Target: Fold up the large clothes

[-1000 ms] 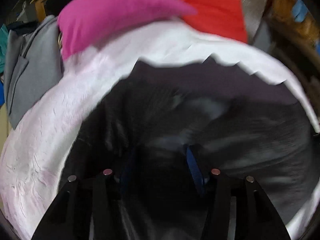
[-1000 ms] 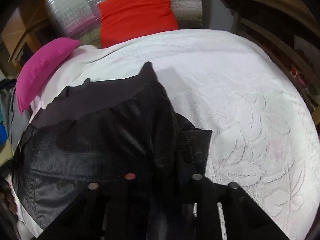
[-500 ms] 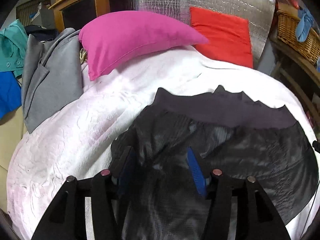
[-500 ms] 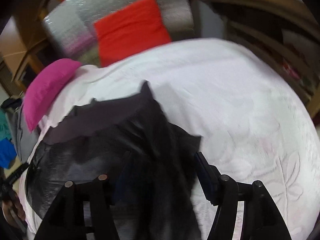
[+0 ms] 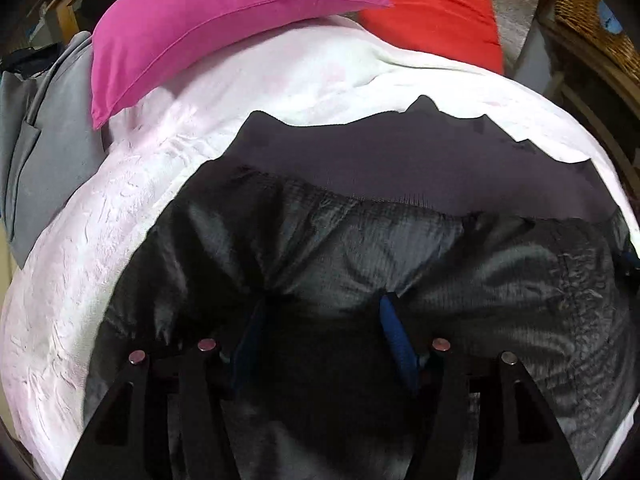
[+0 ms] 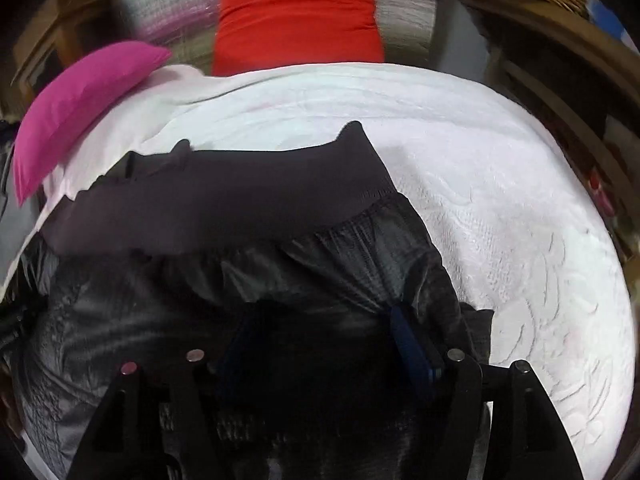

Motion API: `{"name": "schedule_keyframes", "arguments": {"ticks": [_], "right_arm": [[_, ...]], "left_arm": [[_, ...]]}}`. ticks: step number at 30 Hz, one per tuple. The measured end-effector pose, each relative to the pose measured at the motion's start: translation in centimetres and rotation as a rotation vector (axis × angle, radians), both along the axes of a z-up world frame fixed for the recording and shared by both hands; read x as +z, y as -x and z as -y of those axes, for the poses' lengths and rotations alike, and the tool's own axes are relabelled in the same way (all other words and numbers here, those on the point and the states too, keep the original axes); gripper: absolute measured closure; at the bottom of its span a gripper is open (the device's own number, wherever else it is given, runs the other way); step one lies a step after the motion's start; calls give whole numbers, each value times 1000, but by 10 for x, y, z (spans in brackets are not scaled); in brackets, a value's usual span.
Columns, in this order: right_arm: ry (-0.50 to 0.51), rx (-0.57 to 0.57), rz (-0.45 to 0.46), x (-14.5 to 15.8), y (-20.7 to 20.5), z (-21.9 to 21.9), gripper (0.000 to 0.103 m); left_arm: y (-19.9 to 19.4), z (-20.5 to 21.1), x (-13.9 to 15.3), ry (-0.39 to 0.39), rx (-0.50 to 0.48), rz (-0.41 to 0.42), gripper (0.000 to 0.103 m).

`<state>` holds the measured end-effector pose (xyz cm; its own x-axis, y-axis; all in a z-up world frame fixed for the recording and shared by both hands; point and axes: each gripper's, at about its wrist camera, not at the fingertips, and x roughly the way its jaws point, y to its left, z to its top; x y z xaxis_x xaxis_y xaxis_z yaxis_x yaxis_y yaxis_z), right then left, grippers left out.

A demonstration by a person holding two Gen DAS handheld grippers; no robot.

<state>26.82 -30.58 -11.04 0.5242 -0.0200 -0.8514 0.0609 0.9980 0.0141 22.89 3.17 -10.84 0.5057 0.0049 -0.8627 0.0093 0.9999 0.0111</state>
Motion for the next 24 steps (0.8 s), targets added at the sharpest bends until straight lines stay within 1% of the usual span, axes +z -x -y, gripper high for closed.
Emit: {"name": "schedule_keyframes", "arguments": {"ticks": [2,3,5,6,7,8,9,11,13,14,17,18,19,20,22,24], "right_arm": [[-63,-15,16,7,13,9,31],[-94,-26,29,11,22,16,31],[-107,-31,27,12,39,27,31],[-118,-30,12,11,44,30,31],[-141,-36,-9,7,47,34,31],[-183,-59,-20,8,51,40,31],[-206,-82,-14,14,55,43,31],[-227,-71,27,33,61,41,31],[-225,-54,67,43,75,36,29],[-224,-58,63,41,80,34,25],[-222,-51,-46,10,86,33,24],[-225,-57,-36,10,88,34,24],[-224,-67,-23,15,92,33,24],[-225,-73,-11,22,95,31,24],[-239,-55,43,41,110,27,24],[-242,-33,72,49,123,20,24]], "left_arm": [[10,-13,9,33,22,26,42],[21,-28,16,67,45,55,42],[33,-56,21,98,91,74,42],[37,-72,18,117,124,68,42],[38,-85,13,146,145,32,42],[38,-95,8,190,155,-14,43],[41,-102,10,228,169,-17,44],[51,-107,25,257,190,24,44],[62,-107,37,253,175,59,43],[68,-105,39,242,168,68,43],[78,-101,29,212,165,34,43],[83,-99,25,197,171,21,43],[88,-96,25,182,171,16,43],[96,-93,27,172,160,34,43],[106,-88,33,141,145,57,43],[117,-85,35,128,136,78,43]]}}
